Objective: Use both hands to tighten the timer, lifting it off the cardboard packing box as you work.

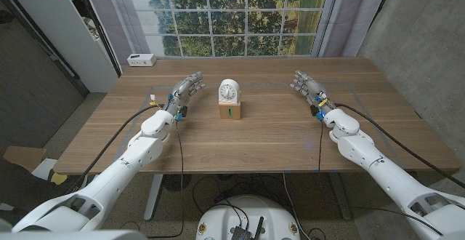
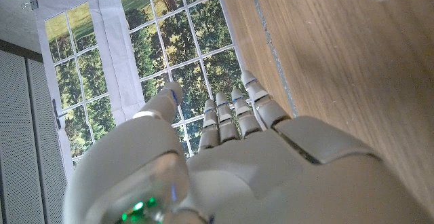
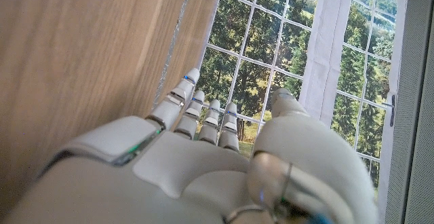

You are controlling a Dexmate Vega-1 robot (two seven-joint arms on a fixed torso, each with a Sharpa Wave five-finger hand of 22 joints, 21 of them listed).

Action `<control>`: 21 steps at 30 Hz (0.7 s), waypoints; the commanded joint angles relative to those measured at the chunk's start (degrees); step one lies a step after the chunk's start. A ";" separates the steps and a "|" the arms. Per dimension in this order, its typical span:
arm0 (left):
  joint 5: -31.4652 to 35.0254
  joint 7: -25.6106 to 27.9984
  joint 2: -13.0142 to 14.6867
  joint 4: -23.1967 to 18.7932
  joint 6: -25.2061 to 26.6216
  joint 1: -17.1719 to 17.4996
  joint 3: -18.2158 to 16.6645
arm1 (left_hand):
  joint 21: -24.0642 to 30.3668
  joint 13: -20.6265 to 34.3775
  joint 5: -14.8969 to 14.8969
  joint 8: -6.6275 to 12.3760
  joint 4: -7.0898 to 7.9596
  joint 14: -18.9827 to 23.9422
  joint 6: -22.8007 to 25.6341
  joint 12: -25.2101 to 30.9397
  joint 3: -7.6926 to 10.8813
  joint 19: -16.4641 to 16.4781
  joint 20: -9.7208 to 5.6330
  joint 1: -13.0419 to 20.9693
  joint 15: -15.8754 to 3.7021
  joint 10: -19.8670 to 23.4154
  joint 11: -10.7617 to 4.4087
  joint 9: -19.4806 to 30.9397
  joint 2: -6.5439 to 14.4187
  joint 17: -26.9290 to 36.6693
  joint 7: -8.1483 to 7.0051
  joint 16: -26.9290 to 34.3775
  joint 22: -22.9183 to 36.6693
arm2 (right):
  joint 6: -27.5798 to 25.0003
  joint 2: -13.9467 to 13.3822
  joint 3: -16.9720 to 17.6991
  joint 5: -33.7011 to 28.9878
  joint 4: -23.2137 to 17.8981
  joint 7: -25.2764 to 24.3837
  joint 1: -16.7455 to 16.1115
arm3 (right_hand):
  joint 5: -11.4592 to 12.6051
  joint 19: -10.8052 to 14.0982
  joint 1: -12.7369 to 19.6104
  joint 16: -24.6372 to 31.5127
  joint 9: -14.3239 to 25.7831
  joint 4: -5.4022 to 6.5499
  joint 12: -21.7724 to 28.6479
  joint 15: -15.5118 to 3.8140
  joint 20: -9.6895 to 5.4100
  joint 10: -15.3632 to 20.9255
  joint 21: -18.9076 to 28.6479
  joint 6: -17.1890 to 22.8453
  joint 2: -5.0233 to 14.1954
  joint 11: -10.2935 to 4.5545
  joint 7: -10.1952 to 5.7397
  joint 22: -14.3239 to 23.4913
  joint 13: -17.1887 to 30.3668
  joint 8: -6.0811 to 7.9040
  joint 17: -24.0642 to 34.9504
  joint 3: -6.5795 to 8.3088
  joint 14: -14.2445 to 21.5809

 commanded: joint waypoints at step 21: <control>2.88 2.71 2.80 -3.82 -0.27 2.96 -0.62 | -0.01 0.03 0.43 0.40 0.13 0.63 0.83 0.41 0.22 -0.45 0.32 0.48 -0.01 0.75 -0.28 0.22 -0.24 0.15 0.10 0.25 0.27 | -15.79 -19.58 -11.89 -21.16 -15.41 22.82 17.00 | 1.56 -5.75 7.92 -1.30 0.30 -7.33 -1.45 -5.74 3.04 -8.83 -0.42 -6.95 -0.66 -4.73 -3.63 0.37 -0.30 -3.19 -0.34 3.10 -5.72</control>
